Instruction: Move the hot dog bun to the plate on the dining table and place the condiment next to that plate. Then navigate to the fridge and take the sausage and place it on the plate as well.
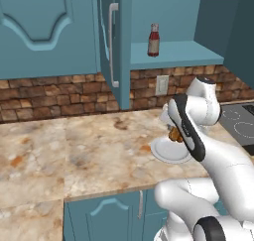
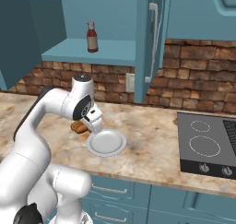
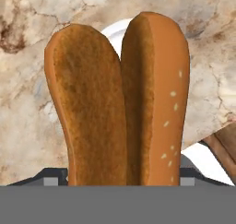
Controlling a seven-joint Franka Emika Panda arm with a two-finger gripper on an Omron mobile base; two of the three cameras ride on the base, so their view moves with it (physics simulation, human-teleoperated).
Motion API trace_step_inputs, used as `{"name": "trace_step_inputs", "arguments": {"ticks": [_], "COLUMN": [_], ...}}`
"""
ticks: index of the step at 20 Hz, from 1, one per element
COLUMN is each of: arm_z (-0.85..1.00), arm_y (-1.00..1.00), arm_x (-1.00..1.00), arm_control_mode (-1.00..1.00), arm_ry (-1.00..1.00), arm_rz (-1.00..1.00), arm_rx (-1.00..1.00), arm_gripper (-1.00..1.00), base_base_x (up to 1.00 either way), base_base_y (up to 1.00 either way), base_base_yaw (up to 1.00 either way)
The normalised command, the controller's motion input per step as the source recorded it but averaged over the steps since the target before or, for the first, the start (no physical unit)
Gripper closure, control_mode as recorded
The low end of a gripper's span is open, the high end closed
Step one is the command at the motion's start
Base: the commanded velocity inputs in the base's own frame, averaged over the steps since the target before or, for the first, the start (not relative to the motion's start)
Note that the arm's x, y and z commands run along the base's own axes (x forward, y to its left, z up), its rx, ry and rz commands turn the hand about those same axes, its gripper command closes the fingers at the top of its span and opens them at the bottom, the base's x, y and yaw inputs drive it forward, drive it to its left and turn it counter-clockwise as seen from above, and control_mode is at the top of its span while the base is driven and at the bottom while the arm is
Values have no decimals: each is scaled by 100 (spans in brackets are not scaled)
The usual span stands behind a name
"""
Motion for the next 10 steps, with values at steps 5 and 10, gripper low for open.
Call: {"name": "trace_step_inputs", "arguments": {"ticks": [5,10], "arm_z": [0,0], "arm_y": [0,0], "arm_x": [-35,-5], "arm_control_mode": [-100,100], "arm_ry": [1,0], "arm_rz": [33,5], "arm_rx": [-13,-4], "arm_gripper": [100,100], "base_base_x": [0,-49], "base_base_y": [0,-12], "base_base_yaw": [0,0]}}
